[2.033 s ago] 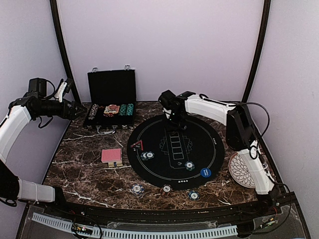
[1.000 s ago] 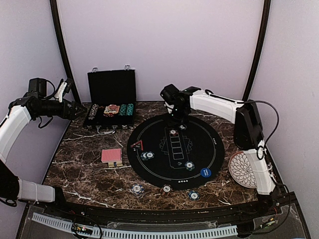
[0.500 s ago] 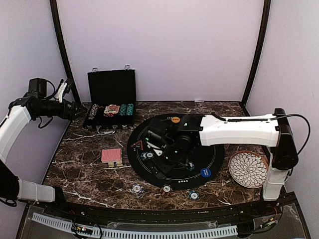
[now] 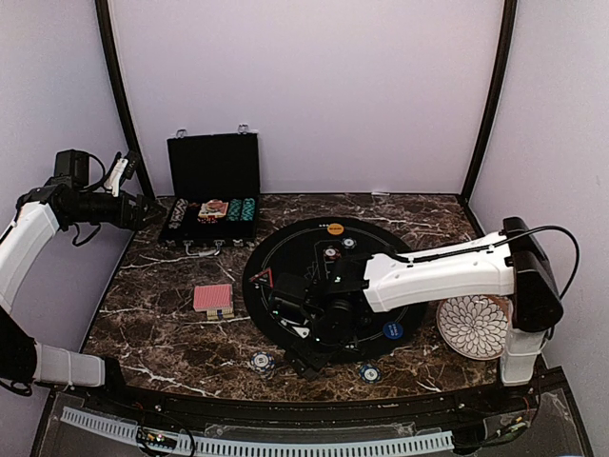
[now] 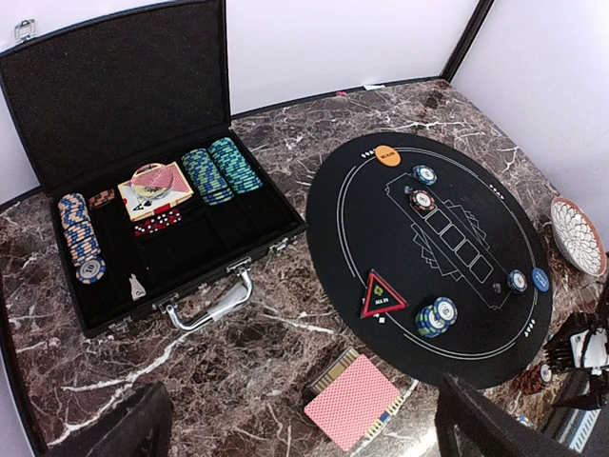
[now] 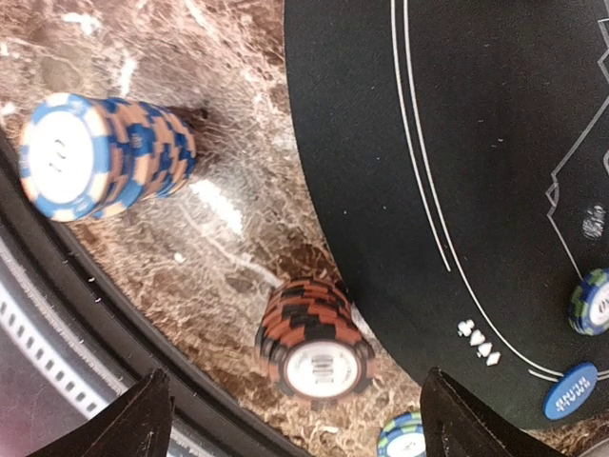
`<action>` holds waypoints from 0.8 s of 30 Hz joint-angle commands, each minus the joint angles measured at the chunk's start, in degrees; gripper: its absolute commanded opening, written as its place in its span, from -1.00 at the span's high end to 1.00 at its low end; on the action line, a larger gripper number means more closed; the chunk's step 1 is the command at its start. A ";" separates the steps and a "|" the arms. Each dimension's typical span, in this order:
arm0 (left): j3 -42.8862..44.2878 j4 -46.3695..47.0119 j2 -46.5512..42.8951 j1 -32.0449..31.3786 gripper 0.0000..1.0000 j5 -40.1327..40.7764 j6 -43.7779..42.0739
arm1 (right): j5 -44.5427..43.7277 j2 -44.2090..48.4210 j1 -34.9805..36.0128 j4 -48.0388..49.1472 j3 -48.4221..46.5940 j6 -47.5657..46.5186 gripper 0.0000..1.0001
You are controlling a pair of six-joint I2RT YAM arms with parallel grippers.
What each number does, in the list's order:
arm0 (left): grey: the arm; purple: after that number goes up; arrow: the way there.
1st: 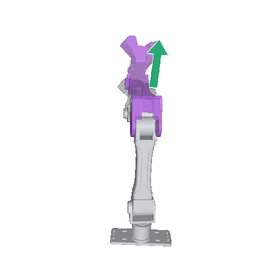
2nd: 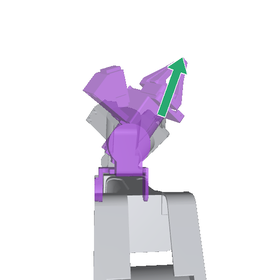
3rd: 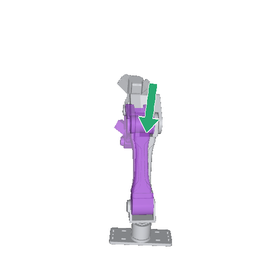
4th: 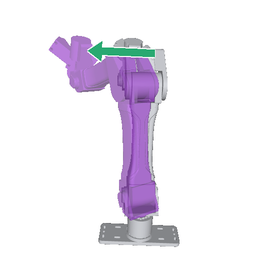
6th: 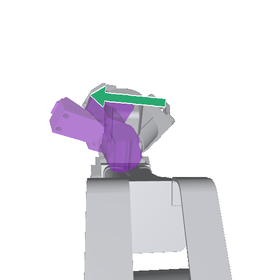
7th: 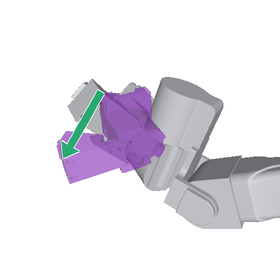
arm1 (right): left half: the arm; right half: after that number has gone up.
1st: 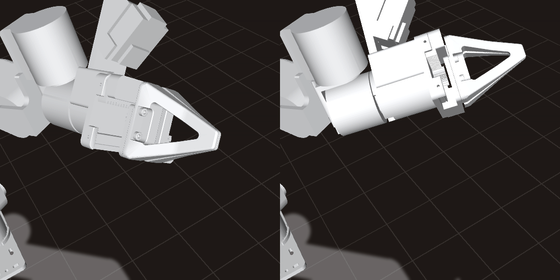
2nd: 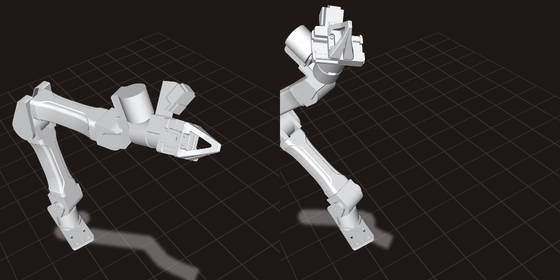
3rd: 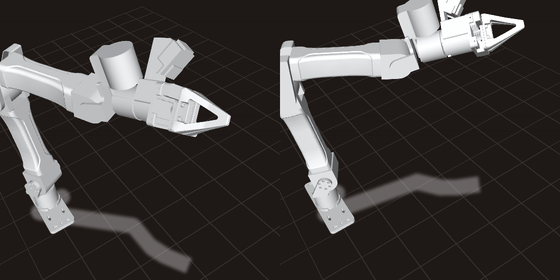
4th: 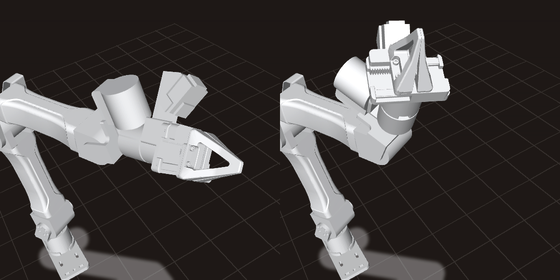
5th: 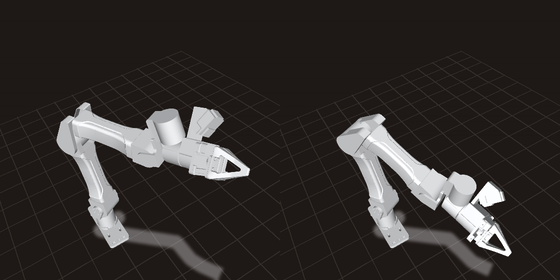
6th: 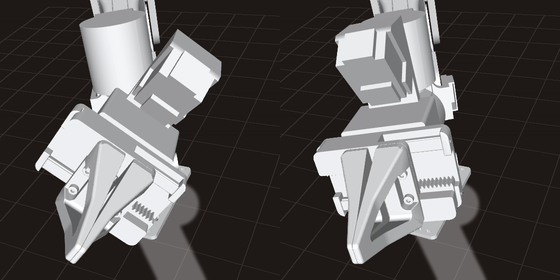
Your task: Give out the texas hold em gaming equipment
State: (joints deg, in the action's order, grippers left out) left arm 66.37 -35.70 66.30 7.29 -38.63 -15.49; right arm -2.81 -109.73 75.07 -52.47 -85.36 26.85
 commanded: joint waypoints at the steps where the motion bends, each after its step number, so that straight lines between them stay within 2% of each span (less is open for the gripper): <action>1: 0.57 -0.93 -1.60 0.31 -0.98 -1.02 -0.39 | -0.43 -2.64 0.28 0.94 -0.43 -0.65 -0.79; 12: 0.43 -0.78 -1.54 0.34 -0.98 -1.09 -0.62 | -1.42 -4.24 -0.48 1.46 -0.46 -1.23 -0.64; 24: 0.21 -0.66 -1.53 0.28 -0.98 -0.97 -0.60 | -0.41 -4.70 -1.00 1.89 -0.16 -1.49 -0.21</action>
State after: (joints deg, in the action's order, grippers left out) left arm 66.37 -35.73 66.30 7.29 -38.61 -15.51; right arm -3.57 -113.82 74.46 -51.29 -85.38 25.41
